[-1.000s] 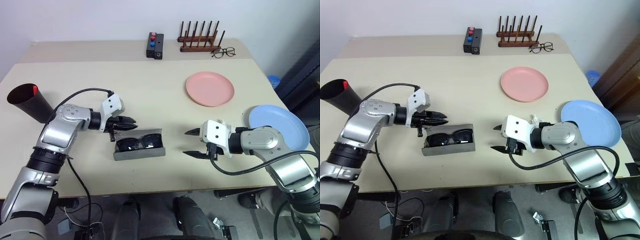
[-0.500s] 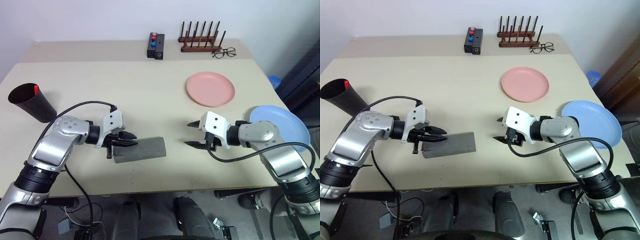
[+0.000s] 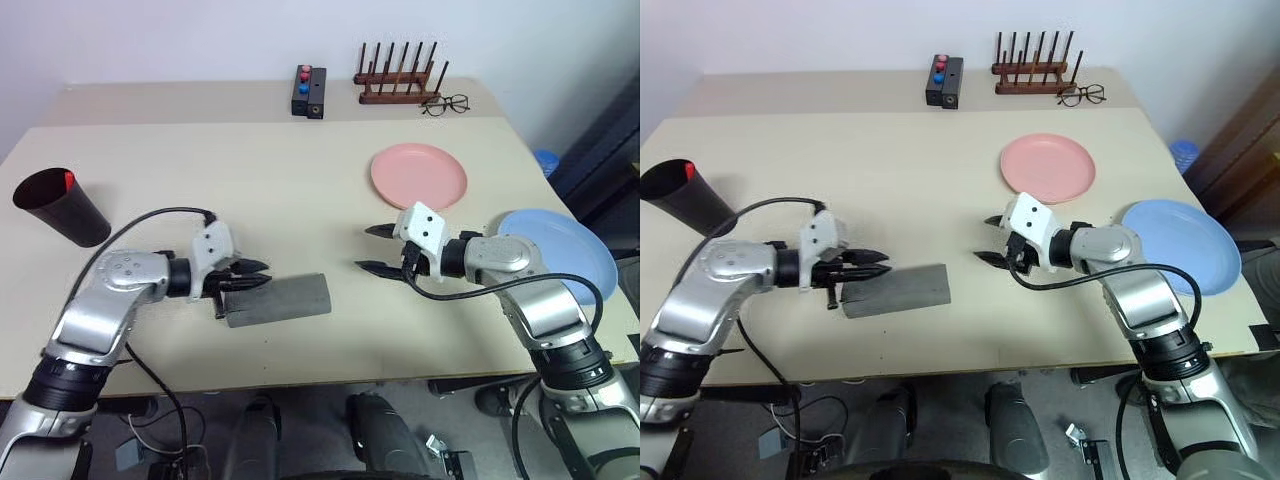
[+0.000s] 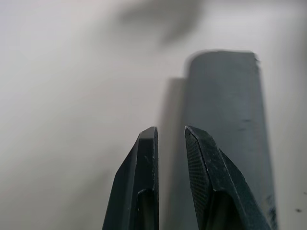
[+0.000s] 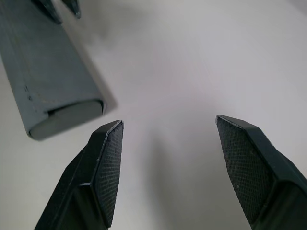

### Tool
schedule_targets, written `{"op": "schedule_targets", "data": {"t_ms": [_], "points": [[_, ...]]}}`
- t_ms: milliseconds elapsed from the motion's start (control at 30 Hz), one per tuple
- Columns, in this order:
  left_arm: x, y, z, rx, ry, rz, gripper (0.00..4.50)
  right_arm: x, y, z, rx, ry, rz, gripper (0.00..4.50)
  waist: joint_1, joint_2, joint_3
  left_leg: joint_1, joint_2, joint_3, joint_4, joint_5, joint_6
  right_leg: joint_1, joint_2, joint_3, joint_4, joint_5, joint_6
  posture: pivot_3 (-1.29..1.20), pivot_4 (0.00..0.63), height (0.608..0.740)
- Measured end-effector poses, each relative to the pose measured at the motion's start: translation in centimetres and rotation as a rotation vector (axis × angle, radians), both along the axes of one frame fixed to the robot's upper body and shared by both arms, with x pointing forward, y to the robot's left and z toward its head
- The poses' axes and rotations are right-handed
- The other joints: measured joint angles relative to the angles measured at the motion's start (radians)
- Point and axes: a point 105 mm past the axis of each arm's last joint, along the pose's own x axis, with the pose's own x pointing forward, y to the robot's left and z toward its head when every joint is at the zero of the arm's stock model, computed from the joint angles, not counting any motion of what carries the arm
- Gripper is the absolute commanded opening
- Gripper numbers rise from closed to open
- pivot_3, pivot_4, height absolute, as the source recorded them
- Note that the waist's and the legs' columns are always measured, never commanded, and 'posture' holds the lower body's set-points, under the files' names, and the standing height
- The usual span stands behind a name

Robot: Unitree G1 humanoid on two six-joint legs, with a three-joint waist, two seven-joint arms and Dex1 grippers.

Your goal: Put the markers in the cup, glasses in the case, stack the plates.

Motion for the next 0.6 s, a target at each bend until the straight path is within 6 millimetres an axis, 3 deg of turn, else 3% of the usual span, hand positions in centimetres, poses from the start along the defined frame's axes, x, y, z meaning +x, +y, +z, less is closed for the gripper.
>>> {"op": "schedule_targets", "data": {"t_ms": [133, 233, 333, 500, 600], "points": [[-0.2, 2.2, 1.4, -0.053, -0.053, 0.108, 0.88, 3.5, -1.7, -0.2, -0.024, -0.043, -0.152, 3.12, 0.000, 0.000, 0.000, 0.000, 0.000, 0.000, 0.000, 0.000, 0.000, 0.000, 0.000, 0.000, 0.000, 0.000, 0.000, 0.00, 0.150, 0.740], [-0.8, 2.7, 2.3, -0.096, -0.079, 0.149, 0.88, 6.0, -3.1, 0.2, -0.084, -0.114, -0.265, 3.12, 0.001, 0.000, 0.000, 0.000, 0.000, 0.000, 0.000, 0.000, 0.000, 0.000, 0.000, 0.000, 0.000, 0.000, 0.000, 0.00, 0.150, 0.740], [-1.9, 2.5, 2.2, -0.136, -0.061, 0.164, 0.88, 8.4, -5.0, -0.1, -0.215, -0.198, -0.365, 3.12, 0.000, 0.001, 0.000, 0.000, 0.000, 0.001, 0.000, 0.000, 0.000, 0.000, -0.001, 0.000, -0.001, 0.000, 0.000, 0.00, 0.150, 0.740], [-3.6, 1.3, 1.9, -0.157, -0.028, 0.144, 0.88, 10.3, -6.8, -2.2, -0.363, -0.229, -0.428, 3.12, 0.000, 0.001, 0.000, 0.000, 0.000, 0.001, 0.000, 0.000, 0.000, 0.000, 0.000, 0.000, -0.001, 0.000, 0.000, 0.00, 0.150, 0.740], [-3.9, 0.7, 2.3, -0.174, -0.038, 0.133, 0.79, 10.7, -7.0, -2.5, -0.391, -0.245, -0.424, 2.24, -0.001, 0.001, 0.000, 0.000, 0.000, 0.001, 0.000, 0.000, 0.000, 0.000, 0.000, 0.000, 0.000, 0.000, 0.000, 0.00, 0.150, 0.740]]}}
